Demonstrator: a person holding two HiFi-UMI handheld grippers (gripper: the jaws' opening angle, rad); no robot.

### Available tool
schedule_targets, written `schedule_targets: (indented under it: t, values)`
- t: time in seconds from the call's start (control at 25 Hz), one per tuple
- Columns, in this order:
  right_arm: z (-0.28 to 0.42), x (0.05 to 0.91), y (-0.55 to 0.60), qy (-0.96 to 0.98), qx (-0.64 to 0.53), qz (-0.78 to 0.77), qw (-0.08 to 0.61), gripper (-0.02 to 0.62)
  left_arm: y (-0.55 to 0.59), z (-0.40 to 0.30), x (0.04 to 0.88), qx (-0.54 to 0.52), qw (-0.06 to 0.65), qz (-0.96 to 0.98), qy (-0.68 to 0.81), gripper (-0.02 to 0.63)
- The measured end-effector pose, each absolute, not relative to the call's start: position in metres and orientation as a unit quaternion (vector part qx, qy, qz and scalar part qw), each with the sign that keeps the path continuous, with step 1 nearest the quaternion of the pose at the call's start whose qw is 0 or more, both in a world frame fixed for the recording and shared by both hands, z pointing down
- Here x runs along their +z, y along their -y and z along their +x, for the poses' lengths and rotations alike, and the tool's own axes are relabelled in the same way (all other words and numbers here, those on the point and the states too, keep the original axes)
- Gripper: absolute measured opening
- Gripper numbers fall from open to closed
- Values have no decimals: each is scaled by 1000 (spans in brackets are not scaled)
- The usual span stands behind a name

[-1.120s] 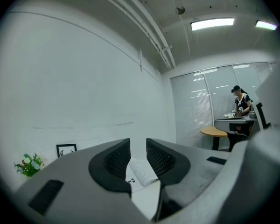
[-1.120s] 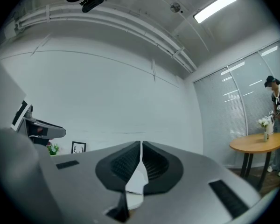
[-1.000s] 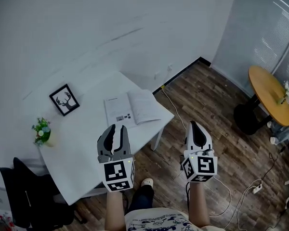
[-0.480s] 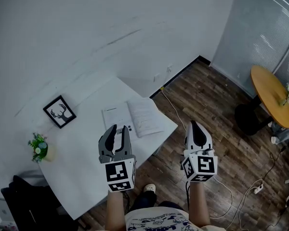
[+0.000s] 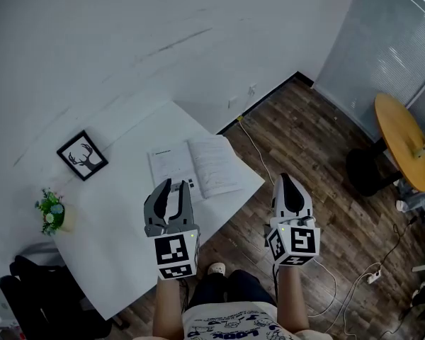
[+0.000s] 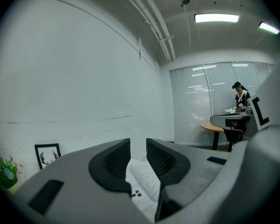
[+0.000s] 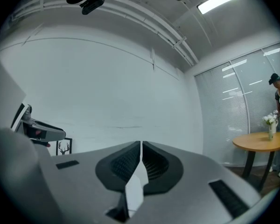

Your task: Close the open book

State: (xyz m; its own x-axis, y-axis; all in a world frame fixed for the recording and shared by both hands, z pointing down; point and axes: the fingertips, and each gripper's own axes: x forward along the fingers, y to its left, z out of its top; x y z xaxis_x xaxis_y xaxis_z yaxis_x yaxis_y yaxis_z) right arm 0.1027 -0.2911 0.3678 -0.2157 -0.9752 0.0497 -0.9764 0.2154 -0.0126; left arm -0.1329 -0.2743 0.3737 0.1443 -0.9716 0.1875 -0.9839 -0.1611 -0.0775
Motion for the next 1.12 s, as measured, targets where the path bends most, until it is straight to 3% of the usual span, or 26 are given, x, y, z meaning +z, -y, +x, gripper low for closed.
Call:
schedule_targets:
  t: [0.68,1.12]
  values:
    - [121,389,328,799,30,600,30,34,300,-105,397,120,45,743,657,87]
    - [130,410,344,804,45,592,39,34,315,-81,422,209,-14,735,646,87]
